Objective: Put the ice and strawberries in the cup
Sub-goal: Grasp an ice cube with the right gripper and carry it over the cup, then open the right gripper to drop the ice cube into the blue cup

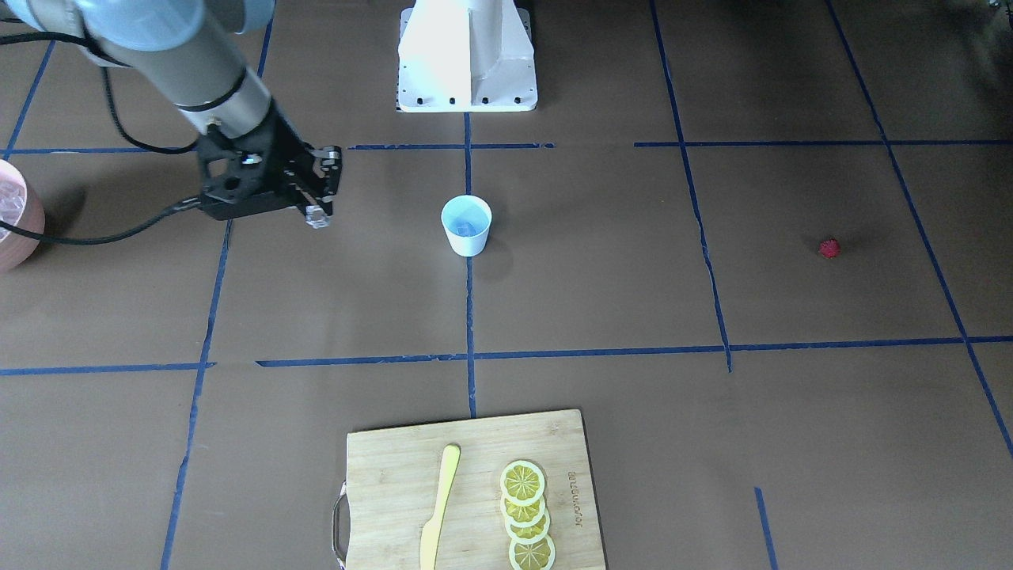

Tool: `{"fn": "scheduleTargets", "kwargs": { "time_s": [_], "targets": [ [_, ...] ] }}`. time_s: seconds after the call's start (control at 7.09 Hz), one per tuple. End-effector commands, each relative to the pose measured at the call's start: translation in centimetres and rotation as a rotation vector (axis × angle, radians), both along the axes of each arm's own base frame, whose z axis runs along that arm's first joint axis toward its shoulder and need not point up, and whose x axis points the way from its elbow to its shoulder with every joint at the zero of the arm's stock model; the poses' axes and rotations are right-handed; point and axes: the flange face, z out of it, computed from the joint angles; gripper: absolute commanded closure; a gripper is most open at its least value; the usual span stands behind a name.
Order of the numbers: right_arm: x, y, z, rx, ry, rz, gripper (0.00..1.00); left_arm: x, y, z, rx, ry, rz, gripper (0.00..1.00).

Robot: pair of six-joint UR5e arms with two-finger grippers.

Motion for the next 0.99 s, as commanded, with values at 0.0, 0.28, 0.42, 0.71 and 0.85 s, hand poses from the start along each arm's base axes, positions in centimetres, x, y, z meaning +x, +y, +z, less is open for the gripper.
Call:
{"fn": "scheduleTargets", "kwargs": {
  "time_s": [0.0, 0.28, 0.42, 0.71, 0.85],
  "targets": [
    [-8.1, 3.7, -3.6, 0.005, 0.026, 0.018, 0.98, 0.0, 0.0, 0.1, 0.0, -0.004, 0.001, 0.0],
    [-13.2, 6.4, -4.9, 0.031, 0.059, 0.032, 0.98, 0.1, -0.1, 0.0, 0.003, -0.005, 0.004, 0.0],
    [-14.7, 7.1, -5.2, 0.033, 0.066, 0.015, 0.98, 0.1, 0.0, 0.2, 0.0, -0.007, 0.003, 0.0],
    [-16.1, 8.0, -4.8, 0.045, 0.084, 0.009, 0.97, 0.1, 0.0, 0.2, 0.0, -0.007, 0.003, 0.0],
    [-16.1, 8.0, -4.9, 0.045, 0.083, 0.009, 0.97, 0.1, -0.1, 0.1, 0.001, -0.007, 0.003, 0.0]
  ]
}}
